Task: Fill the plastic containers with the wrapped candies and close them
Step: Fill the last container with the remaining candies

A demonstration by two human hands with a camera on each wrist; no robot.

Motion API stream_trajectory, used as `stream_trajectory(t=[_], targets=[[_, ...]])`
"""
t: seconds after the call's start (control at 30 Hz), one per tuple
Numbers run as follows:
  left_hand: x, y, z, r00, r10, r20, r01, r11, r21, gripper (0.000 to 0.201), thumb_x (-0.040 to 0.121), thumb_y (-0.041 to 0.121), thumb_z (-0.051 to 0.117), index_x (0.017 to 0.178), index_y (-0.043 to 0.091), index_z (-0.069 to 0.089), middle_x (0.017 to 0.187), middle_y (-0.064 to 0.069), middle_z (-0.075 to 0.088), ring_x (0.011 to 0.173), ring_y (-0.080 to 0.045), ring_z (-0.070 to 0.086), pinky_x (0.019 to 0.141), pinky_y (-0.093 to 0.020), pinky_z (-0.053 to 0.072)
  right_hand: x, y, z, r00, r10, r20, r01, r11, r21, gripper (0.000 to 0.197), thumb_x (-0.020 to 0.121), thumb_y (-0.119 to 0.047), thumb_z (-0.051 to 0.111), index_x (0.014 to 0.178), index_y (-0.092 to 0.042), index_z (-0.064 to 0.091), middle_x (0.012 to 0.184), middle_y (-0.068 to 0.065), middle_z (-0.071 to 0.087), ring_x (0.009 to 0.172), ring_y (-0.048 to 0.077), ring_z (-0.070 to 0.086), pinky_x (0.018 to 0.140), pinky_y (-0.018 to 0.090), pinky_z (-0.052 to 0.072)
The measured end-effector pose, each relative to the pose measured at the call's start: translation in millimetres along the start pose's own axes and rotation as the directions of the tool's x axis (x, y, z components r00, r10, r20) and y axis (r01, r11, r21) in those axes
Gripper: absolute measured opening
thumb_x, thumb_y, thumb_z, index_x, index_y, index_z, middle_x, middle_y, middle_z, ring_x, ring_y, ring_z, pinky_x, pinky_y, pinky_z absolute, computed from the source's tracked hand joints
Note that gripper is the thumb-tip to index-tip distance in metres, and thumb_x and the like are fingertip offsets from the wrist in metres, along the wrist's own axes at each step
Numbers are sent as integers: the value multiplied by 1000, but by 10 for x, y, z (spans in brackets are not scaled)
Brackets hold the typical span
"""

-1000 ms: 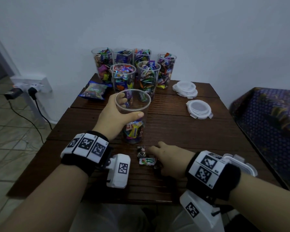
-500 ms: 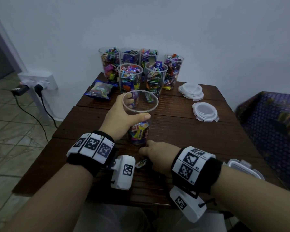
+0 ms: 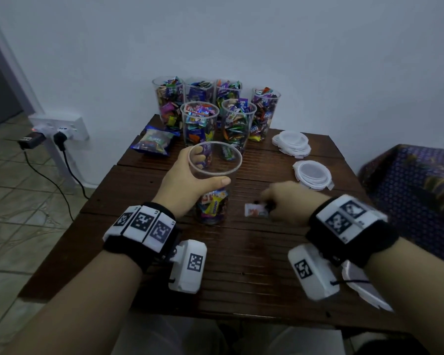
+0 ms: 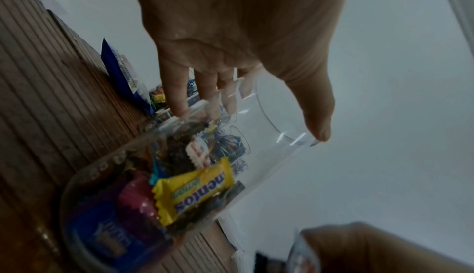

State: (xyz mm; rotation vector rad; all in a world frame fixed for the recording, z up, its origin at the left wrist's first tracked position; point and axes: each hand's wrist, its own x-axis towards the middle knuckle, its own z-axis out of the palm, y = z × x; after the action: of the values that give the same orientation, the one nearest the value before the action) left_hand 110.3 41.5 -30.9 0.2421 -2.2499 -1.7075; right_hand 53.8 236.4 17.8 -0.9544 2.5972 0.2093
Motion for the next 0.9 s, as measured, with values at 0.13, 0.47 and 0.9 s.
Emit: stream_trajectory(t=[0.13, 0.47, 0.9], targets=[[-3, 8, -10, 1000, -4, -6, 4, 1000, 10, 91, 37, 62, 77, 118, 40, 41, 118, 19, 52, 116, -6, 52, 104, -41, 42, -151, 161, -333, 977, 72, -199, -45, 990, 133, 20, 85, -12, 60, 74, -23, 48, 83, -2, 53, 83, 21, 54, 69, 27, 41], [-42, 101, 98, 997, -43, 68, 39, 998, 58, 96, 45, 59, 80, 128, 36, 37, 122, 14, 49, 122, -11, 48, 104, -44, 41, -191, -276, -976, 899, -145, -413, 171, 985, 28, 13, 82, -13, 63, 84, -17, 50, 76, -2, 47, 82, 20, 46, 66, 26, 32], [-92, 153, 196, 991, -11, 132, 6, 999, 39, 91, 47, 66, 78, 125, 42, 38, 125, 12, 57, 116, -13, 55, 97, -43, 47, 127, -497, -850, 968, -141, -209, 142, 990, -12, 22, 89, -16, 60, 110, -15, 59, 106, 5, 58, 90, 22, 52, 73, 32, 43]])
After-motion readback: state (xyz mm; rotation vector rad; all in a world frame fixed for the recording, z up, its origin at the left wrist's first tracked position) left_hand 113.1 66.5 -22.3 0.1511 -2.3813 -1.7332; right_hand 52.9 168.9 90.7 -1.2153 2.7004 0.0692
